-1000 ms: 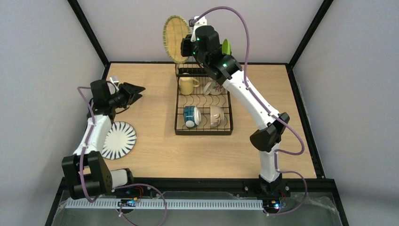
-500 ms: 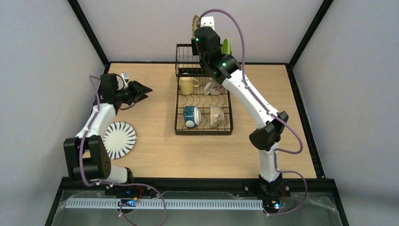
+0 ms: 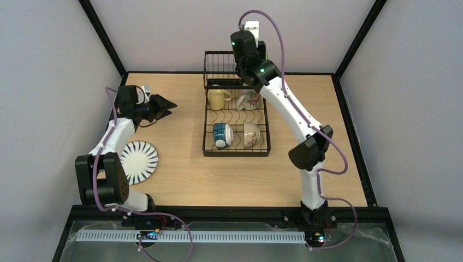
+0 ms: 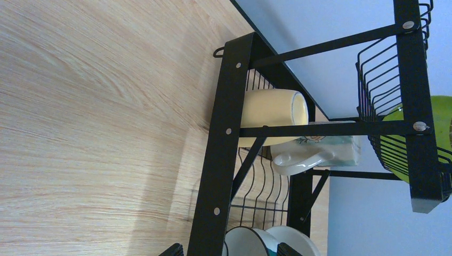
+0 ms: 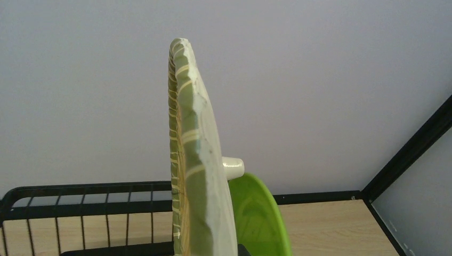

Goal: Load the mixed dishes into the dish rack
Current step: Insert the plate into the dish rack.

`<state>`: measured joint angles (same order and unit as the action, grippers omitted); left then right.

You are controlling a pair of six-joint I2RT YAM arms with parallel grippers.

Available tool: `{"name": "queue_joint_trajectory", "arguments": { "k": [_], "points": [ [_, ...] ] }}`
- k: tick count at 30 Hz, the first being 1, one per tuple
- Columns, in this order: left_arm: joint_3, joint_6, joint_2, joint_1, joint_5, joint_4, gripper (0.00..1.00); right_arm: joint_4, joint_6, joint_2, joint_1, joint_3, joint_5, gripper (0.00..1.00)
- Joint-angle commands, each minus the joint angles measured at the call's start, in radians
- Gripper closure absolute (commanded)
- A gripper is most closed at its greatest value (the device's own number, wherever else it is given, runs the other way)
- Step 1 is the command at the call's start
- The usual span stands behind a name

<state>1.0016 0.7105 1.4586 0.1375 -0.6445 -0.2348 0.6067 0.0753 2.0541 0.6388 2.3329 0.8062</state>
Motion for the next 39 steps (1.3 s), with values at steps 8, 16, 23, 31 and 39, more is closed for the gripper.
{"name": "queue_joint_trajectory", "arguments": {
  "k": [8, 16, 23, 31, 39],
  "points": [
    [0.026, -0.019, 0.023, -0.007, 0.013, -0.014, 0.01, 0.023, 0.061, -0.007, -0.04, -0.066, 0.003, 1.0],
    [0.025, -0.022, 0.028, -0.006, 0.02, -0.017, 0.01, 0.01, 0.073, 0.002, -0.045, -0.11, -0.043, 1.0],
    [0.026, -0.024, 0.037, -0.006, 0.024, -0.018, 0.01, 0.008, 0.077, 0.02, -0.047, -0.117, -0.06, 1.0],
    [0.034, -0.027, 0.047, -0.006, 0.028, -0.019, 0.01, -0.022, 0.059, 0.038, -0.048, -0.106, -0.071, 1.0],
    [0.037, -0.026, 0.052, -0.006, 0.031, -0.018, 0.01, -0.026, 0.024, 0.078, -0.055, -0.023, -0.074, 1.0]
  ]
}}
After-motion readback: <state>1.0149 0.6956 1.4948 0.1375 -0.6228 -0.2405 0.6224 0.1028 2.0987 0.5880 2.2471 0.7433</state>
